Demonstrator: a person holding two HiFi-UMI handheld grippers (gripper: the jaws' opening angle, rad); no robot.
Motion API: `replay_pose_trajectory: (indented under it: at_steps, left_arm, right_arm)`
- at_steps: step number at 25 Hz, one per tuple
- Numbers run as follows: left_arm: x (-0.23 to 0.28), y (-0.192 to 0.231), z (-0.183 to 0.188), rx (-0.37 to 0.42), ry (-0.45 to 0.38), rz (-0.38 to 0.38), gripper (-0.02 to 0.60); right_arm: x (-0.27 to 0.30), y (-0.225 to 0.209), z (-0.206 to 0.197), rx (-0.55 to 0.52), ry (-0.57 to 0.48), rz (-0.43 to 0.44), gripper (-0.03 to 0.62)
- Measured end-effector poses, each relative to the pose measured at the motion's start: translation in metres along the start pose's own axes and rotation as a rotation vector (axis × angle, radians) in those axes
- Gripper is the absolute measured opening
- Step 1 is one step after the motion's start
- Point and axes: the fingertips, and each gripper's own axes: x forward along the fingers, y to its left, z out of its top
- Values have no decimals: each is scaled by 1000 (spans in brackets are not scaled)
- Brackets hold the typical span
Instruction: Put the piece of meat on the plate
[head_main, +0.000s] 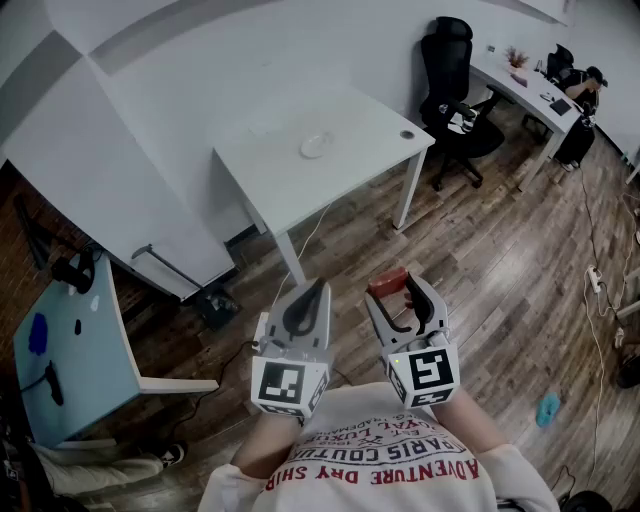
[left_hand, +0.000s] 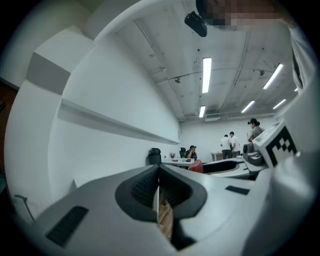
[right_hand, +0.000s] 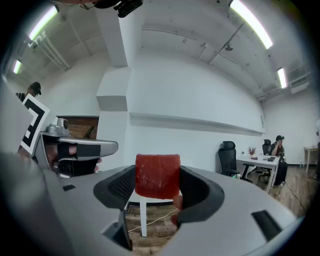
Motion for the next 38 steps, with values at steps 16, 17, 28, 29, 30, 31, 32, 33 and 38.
replay_pose_trajectory:
  at_steps: [16, 17, 28, 29, 30, 31, 32, 33, 38]
  left_arm:
    - [13, 21, -18, -23, 37, -42, 8]
    - [14, 23, -20, -26, 43, -43, 8]
    - [61, 38, -38, -56, 71, -22, 6]
    - [69, 38, -39, -54, 74, -16, 8]
    - [78, 38, -40, -51, 77, -11, 8]
    - [88, 38, -40, -46, 81, -5, 8]
    - [99, 38, -41, -43, 86, 2, 8]
    - [111, 39, -41, -40, 89, 10, 8]
    - [179, 41, -32, -32, 85, 56, 8]
  right_arm:
    - [27, 8, -5, 18, 34, 11, 278]
    - [29, 8, -6, 17, 36, 14, 278]
    - [64, -14, -17, 89, 49, 111, 278]
    - [70, -21, -19, 90, 52, 117, 278]
    - [76, -30, -21, 94, 55, 123, 278]
    - [84, -39, -22, 98, 57, 129, 277]
    - [92, -48, -22, 99, 58, 136, 277]
    - [101, -58, -22, 96, 60, 142, 276]
    - [147, -112, -19, 88, 62, 195, 276]
